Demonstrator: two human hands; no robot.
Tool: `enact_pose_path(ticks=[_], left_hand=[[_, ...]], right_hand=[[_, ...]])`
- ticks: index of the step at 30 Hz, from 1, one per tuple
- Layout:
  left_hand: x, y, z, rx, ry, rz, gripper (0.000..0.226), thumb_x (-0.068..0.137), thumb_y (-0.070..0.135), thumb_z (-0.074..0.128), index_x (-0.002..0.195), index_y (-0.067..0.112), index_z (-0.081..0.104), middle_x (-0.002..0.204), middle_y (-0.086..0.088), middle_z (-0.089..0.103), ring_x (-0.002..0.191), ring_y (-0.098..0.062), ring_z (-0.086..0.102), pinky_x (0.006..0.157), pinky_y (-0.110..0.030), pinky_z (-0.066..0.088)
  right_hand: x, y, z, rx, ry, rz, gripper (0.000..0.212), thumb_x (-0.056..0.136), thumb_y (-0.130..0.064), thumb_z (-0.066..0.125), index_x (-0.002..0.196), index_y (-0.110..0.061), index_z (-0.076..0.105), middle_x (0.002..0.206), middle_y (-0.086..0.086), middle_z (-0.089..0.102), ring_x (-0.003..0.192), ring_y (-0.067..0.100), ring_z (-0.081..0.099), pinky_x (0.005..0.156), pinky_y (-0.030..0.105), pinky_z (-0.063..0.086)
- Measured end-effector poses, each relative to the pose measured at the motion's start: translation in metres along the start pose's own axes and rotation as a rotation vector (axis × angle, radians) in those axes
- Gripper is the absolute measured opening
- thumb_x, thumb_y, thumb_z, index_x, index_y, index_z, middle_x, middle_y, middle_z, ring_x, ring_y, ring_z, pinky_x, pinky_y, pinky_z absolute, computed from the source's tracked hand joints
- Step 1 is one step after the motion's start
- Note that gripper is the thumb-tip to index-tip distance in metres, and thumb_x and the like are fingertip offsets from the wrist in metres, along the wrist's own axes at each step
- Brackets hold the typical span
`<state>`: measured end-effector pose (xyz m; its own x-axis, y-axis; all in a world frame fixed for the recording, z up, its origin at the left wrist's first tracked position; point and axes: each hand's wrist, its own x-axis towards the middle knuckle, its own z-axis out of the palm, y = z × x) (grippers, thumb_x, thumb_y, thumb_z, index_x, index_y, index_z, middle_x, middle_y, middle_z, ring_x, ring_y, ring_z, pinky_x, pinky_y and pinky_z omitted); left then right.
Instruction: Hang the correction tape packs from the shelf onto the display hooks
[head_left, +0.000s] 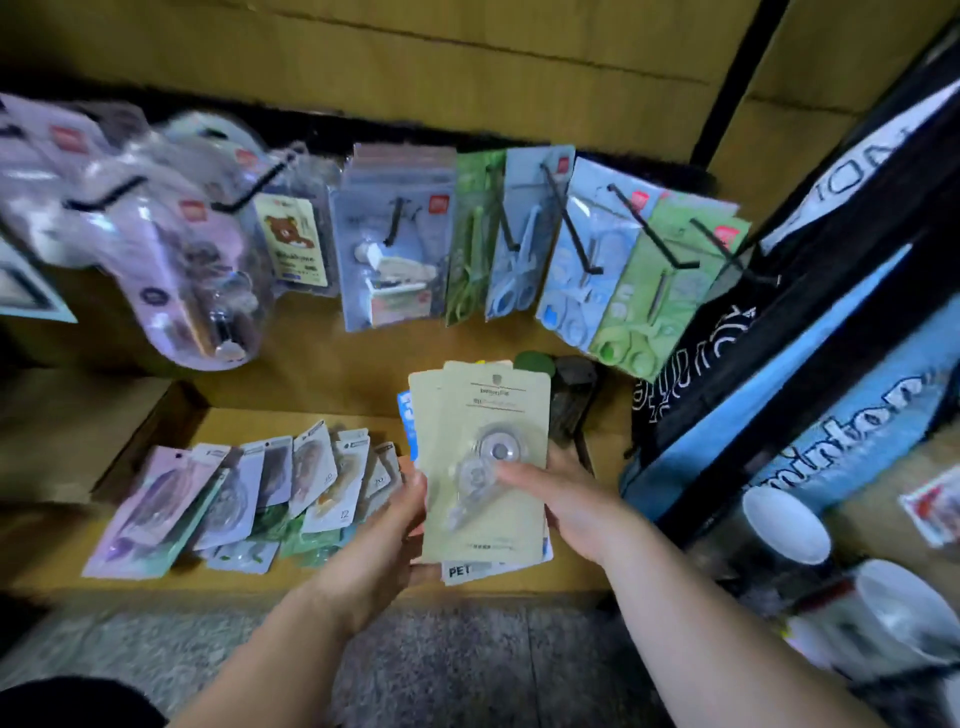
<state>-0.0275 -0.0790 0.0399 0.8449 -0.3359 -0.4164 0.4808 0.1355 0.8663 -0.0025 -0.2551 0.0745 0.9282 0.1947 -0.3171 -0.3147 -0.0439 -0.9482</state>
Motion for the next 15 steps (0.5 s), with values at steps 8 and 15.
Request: enact_pose_path(ticks=[8,15], left_hand=[[-0.075,0.041,0.025,-0.106,-0.054,0.307,0.079,0.048,0.026,0.075,0.122,0.018,0.049,0.111,-0.005,0.07,0.092,-0.019,0.07,0.065,-0.028,0.057],[-0.116,0.093,0.058,-0.204,-0.117,0.578,0.108,0.026,0.039,0.092,0.122,0.016,0.049,0.107,-0.008,0.072,0.092,-0.023,0.07,0.065,-0.029,0.057]], right_hand=[[-0.07,-0.062,0.033,-0.043,-0.036,-0.199,0.02,0.09,-0.011,0.052,0.104,-0.025,0.057,0.093,-0.01,0.064,0.076,-0.002,0.063,0.065,0.013,0.052],[-0.114,-0.128,0.045,-0.029,0.131,-0.432,0.029,0.085,-0.018,0.061,0.106,-0.034,0.048,0.104,-0.01,0.059,0.089,0.008,0.06,0.075,0.025,0.051]])
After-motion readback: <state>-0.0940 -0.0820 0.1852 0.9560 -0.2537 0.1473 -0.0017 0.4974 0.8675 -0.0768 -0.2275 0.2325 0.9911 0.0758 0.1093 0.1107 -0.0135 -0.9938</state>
